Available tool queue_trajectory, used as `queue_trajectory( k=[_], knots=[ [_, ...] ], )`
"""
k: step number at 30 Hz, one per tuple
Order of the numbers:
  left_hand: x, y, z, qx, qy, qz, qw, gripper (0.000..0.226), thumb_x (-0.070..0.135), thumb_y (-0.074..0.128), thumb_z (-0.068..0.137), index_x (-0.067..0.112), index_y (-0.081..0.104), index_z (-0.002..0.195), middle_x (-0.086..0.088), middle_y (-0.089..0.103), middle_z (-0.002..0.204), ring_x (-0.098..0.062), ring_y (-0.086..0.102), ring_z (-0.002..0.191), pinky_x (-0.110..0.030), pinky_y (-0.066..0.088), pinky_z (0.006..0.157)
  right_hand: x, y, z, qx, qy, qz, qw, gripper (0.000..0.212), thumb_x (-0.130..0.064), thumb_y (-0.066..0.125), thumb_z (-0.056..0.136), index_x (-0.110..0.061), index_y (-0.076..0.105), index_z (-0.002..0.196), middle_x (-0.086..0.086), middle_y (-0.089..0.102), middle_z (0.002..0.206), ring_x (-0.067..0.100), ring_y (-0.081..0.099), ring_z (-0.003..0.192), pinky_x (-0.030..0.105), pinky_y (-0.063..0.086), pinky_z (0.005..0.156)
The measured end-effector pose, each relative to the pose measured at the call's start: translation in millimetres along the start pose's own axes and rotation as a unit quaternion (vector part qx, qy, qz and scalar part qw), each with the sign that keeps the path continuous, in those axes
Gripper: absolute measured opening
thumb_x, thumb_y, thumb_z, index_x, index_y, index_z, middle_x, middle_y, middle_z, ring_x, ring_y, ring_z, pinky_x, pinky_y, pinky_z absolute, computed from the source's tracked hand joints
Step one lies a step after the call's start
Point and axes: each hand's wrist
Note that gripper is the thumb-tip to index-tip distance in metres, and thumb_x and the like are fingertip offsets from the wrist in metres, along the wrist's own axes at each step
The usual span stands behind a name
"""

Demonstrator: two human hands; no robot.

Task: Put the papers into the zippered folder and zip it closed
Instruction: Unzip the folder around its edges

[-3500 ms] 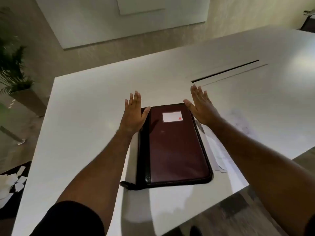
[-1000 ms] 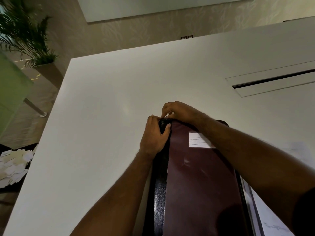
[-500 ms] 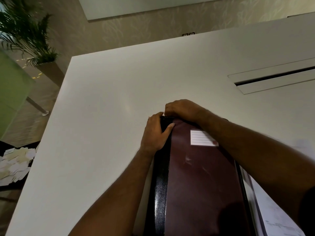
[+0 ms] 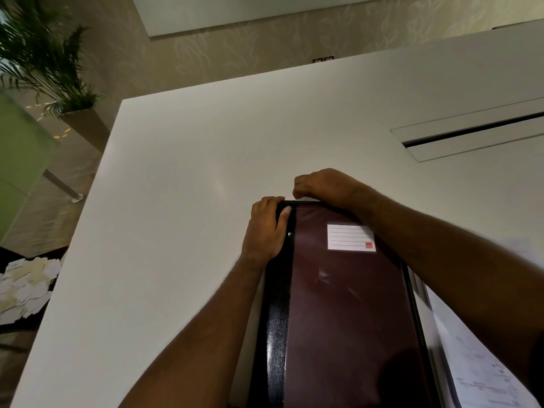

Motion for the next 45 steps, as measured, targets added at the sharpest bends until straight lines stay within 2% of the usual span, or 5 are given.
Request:
queue_trajectory(
  k=[5,18,23,30,45],
  knots=[
    [-2,1,0,-0.002,-0.006,-0.004,1.000,0.034,0.035,0.043,0.108,0.017,0.055,0.134,0.000,0.056,0.133,-0.012,0.041,0.126,-0.021,0.032,0.099,8,4,-12,0.007,0.011,0.003,1.000,0.019,-0.012,0.069,0.092,-0.026,0.070,0.105,-0.009,0.067,0.108,0.013,0.066,0.093,0.032,0.054,0.075],
    [-3,2,0,0.000,-0.002,-0.007,1.000,0.034,0.034,0.044,0.108,0.017,0.055,0.135,0.001,0.055,0.136,-0.014,0.041,0.129,-0.021,0.033,0.103,31,11,-56,0.024,0.047,0.022,0.998,0.022,-0.013,0.071,0.091,-0.029,0.069,0.105,-0.013,0.065,0.108,0.006,0.062,0.091,0.025,0.049,0.074],
    [-3,1,0,-0.001,0.010,0.002,1.000,0.034,0.032,0.045,0.108,0.015,0.056,0.135,-0.001,0.056,0.135,-0.015,0.041,0.128,-0.018,0.029,0.102,40,11,-72,0.020,0.055,0.018,0.998,0.020,-0.015,0.072,0.090,-0.029,0.068,0.103,-0.011,0.063,0.108,0.001,0.054,0.086,0.017,0.034,0.067],
    [-2,1,1,-0.006,0.005,-0.002,1.000,0.035,0.033,0.045,0.108,0.015,0.056,0.136,-0.001,0.055,0.136,-0.015,0.040,0.130,-0.021,0.031,0.103,48,2,-97,0.001,0.074,0.000,0.997,0.020,-0.016,0.076,0.090,-0.024,0.072,0.107,-0.003,0.065,0.113,0.013,0.068,0.092,0.031,0.053,0.070],
    [-1,1,1,-0.014,-0.016,0.003,1.000,0.039,0.037,0.046,0.107,0.017,0.053,0.139,0.001,0.054,0.138,-0.012,0.038,0.132,-0.022,0.030,0.103,63,0,-162,-0.003,0.160,0.022,0.987,0.015,-0.014,0.065,0.101,-0.023,0.075,0.109,-0.004,0.068,0.114,0.014,0.069,0.099,0.025,0.044,0.074]
  ],
)
Point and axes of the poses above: each hand's wrist, its own z-axis towards the middle knuckle, its own y-axis out of the palm, x = y × z
